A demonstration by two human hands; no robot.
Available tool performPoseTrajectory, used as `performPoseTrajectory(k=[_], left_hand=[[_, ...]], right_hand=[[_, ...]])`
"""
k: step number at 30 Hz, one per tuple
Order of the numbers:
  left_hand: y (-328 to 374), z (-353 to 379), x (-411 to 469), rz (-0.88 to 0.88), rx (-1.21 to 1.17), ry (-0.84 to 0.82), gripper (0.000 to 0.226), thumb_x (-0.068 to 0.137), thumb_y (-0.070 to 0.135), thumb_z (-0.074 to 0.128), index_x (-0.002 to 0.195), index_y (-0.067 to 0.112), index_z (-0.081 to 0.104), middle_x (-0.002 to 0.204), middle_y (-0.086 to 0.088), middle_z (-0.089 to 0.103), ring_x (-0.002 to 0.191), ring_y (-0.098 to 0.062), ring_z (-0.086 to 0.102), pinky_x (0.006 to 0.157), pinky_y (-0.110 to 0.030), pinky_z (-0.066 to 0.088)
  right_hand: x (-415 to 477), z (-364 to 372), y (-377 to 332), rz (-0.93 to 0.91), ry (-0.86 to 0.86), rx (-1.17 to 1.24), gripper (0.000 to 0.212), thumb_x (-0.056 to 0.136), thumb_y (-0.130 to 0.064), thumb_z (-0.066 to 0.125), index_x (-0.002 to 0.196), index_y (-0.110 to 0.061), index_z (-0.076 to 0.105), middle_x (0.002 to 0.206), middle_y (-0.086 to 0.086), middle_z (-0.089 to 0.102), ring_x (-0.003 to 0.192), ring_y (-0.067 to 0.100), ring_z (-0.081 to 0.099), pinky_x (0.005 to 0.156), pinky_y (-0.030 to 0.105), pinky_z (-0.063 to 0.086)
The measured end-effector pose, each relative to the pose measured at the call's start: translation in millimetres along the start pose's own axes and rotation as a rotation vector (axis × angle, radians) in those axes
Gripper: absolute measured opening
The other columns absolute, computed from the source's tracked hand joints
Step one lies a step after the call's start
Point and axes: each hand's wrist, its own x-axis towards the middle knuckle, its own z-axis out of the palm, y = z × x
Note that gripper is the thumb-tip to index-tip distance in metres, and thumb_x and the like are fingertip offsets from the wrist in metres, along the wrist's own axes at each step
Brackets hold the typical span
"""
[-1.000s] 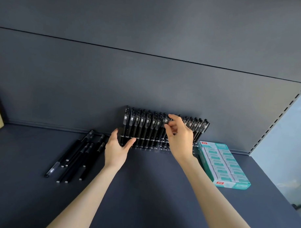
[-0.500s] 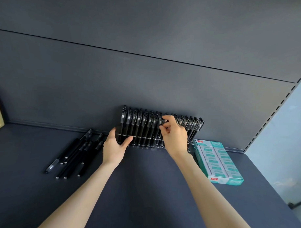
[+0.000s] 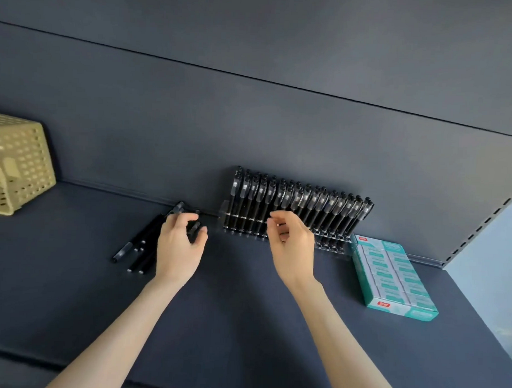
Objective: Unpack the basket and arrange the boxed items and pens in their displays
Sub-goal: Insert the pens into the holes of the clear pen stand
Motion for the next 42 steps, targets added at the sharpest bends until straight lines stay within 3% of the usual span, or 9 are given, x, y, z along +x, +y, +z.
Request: performPoseTrajectory(k=[4, 8, 12, 20, 28, 32, 35, 39, 42], left_hand=[[-27, -36, 6, -0.085, 0.273, 0.011, 0.033, 0.087, 0.021, 0.065, 0.117, 0.007, 0.06, 0.118, -0.016, 0.056, 0.111, -0.036, 0.049, 0.094, -0.049, 0.033], [-53, -58, 26, -0.192, 0.402, -0.133, 0.055, 0.088, 0.046, 0.059, 0.127, 0.007, 0.051, 0.129, -0.015, 0.049, 0.122, -0.034, 0.041, 0.099, -0.045, 0.031], [-73, -66, 46, -0.104, 0.465, -0.27, 0.063, 0.088, 0.054, 0.054, 0.127, 0.005, 0.051, 0.126, -0.014, 0.049, 0.118, -0.032, 0.044, 0.095, -0.038, 0.037], [-86, -69, 93, -0.044, 0.372, -0.55, 0.045, 0.089, 0.048, 0.057, 0.114, 0.011, 0.055, 0.115, -0.008, 0.059, 0.105, -0.029, 0.057, 0.079, -0.034, 0.045], [-96, -67, 116, -0.039, 0.327, -0.667, 0.041, 0.087, 0.043, 0.06, 0.114, 0.013, 0.057, 0.111, -0.005, 0.064, 0.103, -0.028, 0.06, 0.081, -0.033, 0.046], [-104, -74, 114, -0.035, 0.172, -0.63, 0.03, 0.088, 0.037, 0.064, 0.108, 0.014, 0.063, 0.099, 0.001, 0.067, 0.098, -0.021, 0.062, 0.079, -0.029, 0.045], [-109, -86, 107, -0.008, 0.049, -0.503, 0.019, 0.09, 0.027, 0.063, 0.1, 0.011, 0.066, 0.083, 0.006, 0.064, 0.088, -0.017, 0.064, 0.076, -0.027, 0.047], [-111, -93, 93, 0.07, 0.187, -0.529, 0.033, 0.091, 0.041, 0.056, 0.104, 0.011, 0.06, 0.087, 0.0, 0.068, 0.087, -0.022, 0.064, 0.072, -0.031, 0.048], [-102, -88, 93, 0.093, 0.393, -0.57, 0.048, 0.089, 0.052, 0.055, 0.107, 0.008, 0.053, 0.097, -0.008, 0.065, 0.092, -0.03, 0.064, 0.064, -0.032, 0.042]], right_hand=[[-13, 40, -19, 0.08, -0.145, 0.002, 0.012, 0.092, -0.017, 0.056, 0.1, -0.015, 0.064, 0.09, -0.004, 0.064, 0.076, 0.01, 0.057, 0.074, 0.029, 0.05], [-16, 89, -34, 0.19, -0.255, -0.03, 0.015, 0.092, -0.024, 0.055, 0.103, -0.016, 0.062, 0.093, -0.002, 0.065, 0.084, 0.012, 0.06, 0.081, 0.033, 0.05], [-13, 138, -48, 0.301, -0.316, -0.185, 0.032, 0.091, -0.037, 0.054, 0.115, -0.016, 0.052, 0.106, 0.0, 0.061, 0.099, 0.02, 0.057, 0.078, 0.031, 0.046], [-4, 191, -64, 0.496, -0.178, -0.364, 0.044, 0.089, -0.037, 0.058, 0.122, -0.01, 0.046, 0.115, 0.006, 0.057, 0.108, 0.028, 0.053, 0.077, 0.033, 0.041], [-6, 202, -71, 0.57, -0.056, -0.328, 0.031, 0.087, -0.034, 0.06, 0.11, -0.013, 0.059, 0.09, -0.001, 0.067, 0.099, 0.024, 0.057, 0.088, 0.035, 0.043], [-7, 202, -72, 0.563, -0.029, -0.293, 0.028, 0.086, -0.036, 0.062, 0.106, -0.016, 0.06, 0.07, -0.016, 0.051, 0.091, 0.02, 0.059, 0.087, 0.037, 0.046], [-7, 203, -71, 0.564, -0.015, -0.289, 0.025, 0.088, -0.036, 0.06, 0.103, -0.016, 0.061, 0.072, -0.013, 0.057, 0.089, 0.02, 0.06, 0.088, 0.038, 0.046], [-8, 204, -69, 0.57, 0.011, -0.275, 0.019, 0.09, -0.032, 0.057, 0.1, -0.018, 0.063, 0.082, -0.008, 0.066, 0.089, 0.02, 0.061, 0.086, 0.035, 0.046], [-8, 203, -68, 0.577, 0.02, -0.266, 0.018, 0.09, -0.031, 0.057, 0.099, -0.019, 0.065, 0.082, -0.008, 0.067, 0.085, 0.02, 0.062, 0.074, 0.027, 0.044]])
